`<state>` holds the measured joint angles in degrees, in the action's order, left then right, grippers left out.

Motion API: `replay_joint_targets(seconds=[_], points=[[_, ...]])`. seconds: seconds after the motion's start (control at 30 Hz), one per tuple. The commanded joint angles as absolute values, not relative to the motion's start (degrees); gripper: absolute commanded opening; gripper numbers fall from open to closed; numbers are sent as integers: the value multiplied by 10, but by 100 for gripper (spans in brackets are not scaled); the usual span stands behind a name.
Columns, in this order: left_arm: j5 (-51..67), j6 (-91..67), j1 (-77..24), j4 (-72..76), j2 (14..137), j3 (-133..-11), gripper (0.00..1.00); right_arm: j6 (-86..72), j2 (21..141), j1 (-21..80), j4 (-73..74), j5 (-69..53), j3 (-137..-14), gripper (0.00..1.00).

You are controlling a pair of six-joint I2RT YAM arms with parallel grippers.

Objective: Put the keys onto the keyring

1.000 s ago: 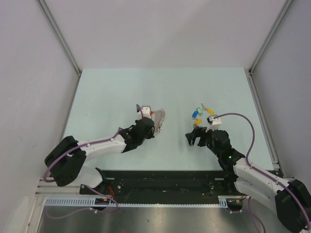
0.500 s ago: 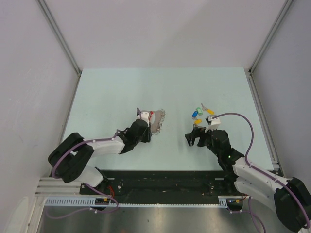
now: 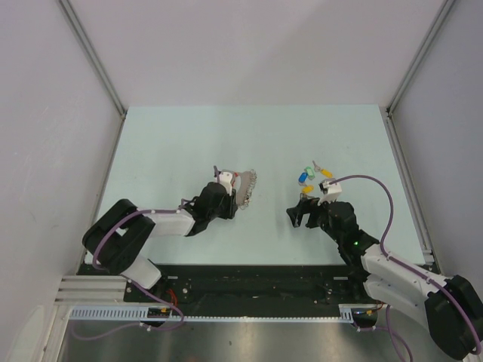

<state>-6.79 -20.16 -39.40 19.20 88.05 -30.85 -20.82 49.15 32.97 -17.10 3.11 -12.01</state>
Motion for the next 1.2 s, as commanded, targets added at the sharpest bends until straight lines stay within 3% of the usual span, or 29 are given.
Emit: replay_joint_targets(seconds=[0.0,0.67,0.8,1.17], points=[[-38,-182,-388,221,895,-315,36,-200,497,328,-205,28,-121,95],[-15,-202,-388,208,901,-330,27,-199,504,328,-208,27,-121,95],[-25,-207,-388,202,897,-331,18,-199,505,328,-208,27,-121,95],[-12,-199,-388,208,896,-335,11,-199,507,329,-209,26,-121,95]])
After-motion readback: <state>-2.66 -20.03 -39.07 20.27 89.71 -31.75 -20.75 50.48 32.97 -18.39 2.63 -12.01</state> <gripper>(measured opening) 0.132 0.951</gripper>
